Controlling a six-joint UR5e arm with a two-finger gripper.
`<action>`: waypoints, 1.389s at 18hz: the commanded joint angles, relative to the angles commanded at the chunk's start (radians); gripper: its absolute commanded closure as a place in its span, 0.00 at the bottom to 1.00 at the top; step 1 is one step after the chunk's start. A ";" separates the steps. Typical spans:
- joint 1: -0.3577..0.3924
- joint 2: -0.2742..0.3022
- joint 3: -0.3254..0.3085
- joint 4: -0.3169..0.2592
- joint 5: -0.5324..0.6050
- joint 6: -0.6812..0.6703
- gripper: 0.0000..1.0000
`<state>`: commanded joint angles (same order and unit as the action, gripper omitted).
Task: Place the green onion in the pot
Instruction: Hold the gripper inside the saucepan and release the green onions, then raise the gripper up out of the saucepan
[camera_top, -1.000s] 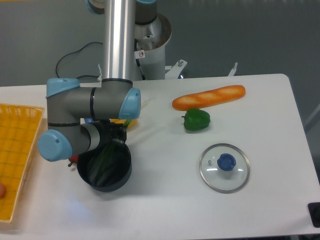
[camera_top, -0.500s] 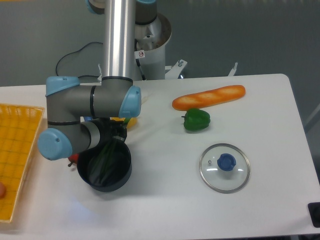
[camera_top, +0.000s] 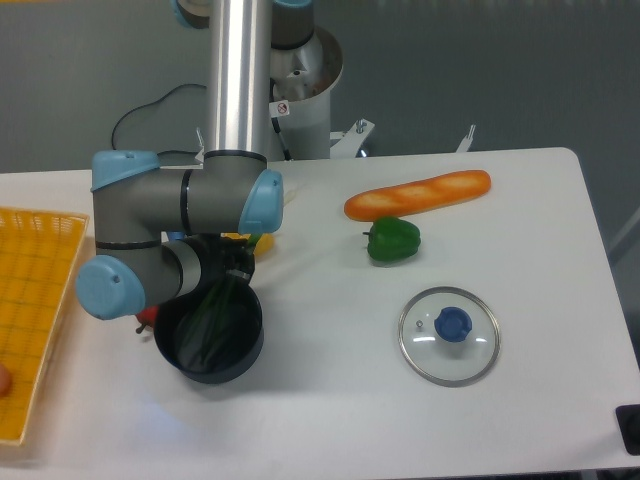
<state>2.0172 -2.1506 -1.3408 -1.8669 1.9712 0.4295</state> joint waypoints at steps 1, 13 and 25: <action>0.000 -0.002 0.006 0.002 0.000 0.000 1.00; 0.000 -0.014 0.023 0.008 0.006 -0.002 0.97; -0.002 -0.025 0.022 0.008 0.014 0.002 0.74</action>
<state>2.0157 -2.1752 -1.3192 -1.8592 1.9850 0.4310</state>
